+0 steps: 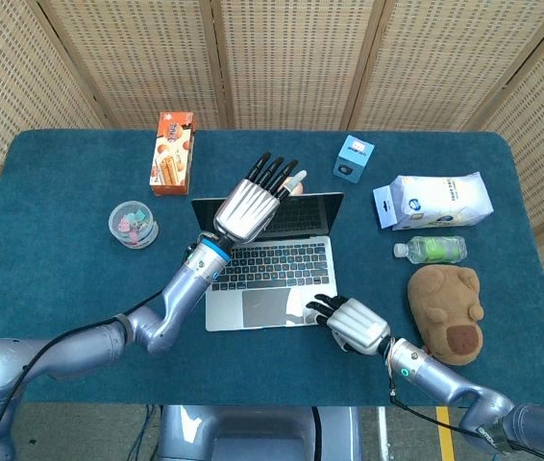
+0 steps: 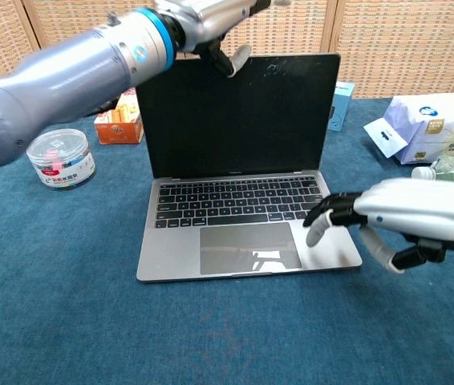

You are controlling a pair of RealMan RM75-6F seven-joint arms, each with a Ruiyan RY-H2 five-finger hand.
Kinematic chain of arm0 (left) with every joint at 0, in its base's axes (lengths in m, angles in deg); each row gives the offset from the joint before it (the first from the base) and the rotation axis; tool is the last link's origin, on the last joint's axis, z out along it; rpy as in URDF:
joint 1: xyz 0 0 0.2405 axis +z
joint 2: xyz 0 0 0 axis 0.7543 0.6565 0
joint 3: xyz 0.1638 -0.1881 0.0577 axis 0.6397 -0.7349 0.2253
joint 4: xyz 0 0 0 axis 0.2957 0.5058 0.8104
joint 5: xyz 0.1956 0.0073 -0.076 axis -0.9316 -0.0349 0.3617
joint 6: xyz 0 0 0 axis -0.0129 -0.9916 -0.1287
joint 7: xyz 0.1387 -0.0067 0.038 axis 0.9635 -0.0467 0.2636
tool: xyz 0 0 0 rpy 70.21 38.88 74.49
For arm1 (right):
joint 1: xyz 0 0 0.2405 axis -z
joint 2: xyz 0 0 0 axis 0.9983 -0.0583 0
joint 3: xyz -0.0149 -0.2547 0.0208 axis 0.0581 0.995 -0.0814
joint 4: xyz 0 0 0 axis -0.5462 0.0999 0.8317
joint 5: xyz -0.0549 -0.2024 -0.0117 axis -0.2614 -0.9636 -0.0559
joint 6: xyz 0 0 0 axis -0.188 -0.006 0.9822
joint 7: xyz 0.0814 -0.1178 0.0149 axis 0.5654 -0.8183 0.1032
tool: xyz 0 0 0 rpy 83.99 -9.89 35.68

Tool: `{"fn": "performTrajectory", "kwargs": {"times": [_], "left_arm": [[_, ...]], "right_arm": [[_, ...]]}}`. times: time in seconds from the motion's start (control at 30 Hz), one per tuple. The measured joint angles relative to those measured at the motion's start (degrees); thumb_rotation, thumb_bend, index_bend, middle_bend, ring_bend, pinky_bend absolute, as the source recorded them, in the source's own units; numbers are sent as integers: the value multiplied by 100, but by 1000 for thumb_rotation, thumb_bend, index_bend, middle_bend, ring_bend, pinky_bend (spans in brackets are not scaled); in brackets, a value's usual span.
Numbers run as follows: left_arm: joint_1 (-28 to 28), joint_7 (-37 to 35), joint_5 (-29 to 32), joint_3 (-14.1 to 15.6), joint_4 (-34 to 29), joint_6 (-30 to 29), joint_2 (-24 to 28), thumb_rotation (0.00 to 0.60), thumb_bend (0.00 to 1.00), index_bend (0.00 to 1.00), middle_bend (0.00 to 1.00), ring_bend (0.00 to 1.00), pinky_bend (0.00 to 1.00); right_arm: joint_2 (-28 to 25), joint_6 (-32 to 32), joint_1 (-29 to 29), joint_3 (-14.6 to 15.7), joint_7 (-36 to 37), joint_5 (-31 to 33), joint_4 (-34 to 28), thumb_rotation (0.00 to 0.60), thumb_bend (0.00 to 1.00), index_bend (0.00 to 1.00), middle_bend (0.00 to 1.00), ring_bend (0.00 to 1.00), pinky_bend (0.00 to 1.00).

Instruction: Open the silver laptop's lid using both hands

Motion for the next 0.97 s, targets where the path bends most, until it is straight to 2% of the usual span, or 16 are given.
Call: {"fn": "performTrajectory", "kwargs": {"times": [0.1, 0.2, 0.27, 0.37, 0.53, 0.6, 0.73, 0.97], "left_arm": [[195, -389, -388, 71, -671, -276, 505, 600, 521, 0, 0, 0, 0], [454, -586, -618, 117, -1357, -568, 1088, 600, 336, 0, 0, 0, 0], [634, -656, -688, 138, -1704, -736, 1418, 600, 272, 0, 0, 0, 0], [987, -770, -720, 173, -2117, -1026, 1905, 600, 262, 0, 0, 0, 0], [1812, -1271, -757, 350, -2589, -1640, 2628, 600, 258, 0, 0, 0, 0], [2202, -1530, -742, 481, -2724, -1891, 2807, 600, 220, 0, 0, 0, 0], [2994, -1977, -687, 863, -2991, -2319, 3169, 600, 15, 0, 0, 0, 0], [4265, -2466, -707, 1905, -3329, -2848, 3527, 600, 0, 0, 0, 0, 0]], "right_arm": [[-196, 381, 63, -69, 143, -69, -137, 600, 1000, 236, 155, 96, 244], [-387, 803, 175, -192, 215, -70, -211, 600, 955, 236, 149, 93, 244], [-486, 1083, 288, -298, 243, -18, -215, 600, 795, 236, 137, 78, 244], [-586, 1495, 519, -479, 257, 211, -117, 600, 559, 235, 110, 37, 224], [-664, 2124, 1059, -796, 188, 939, 193, 600, 133, 135, 10, 0, 67], [-698, 2260, 1280, -878, 165, 1228, 243, 600, 30, 98, 0, 0, 41], [-820, 2775, 1854, -947, 83, 1594, 140, 600, 0, 38, 0, 0, 6], [-1033, 3650, 2744, -690, -71, 1522, -594, 600, 0, 0, 0, 0, 0]]}}
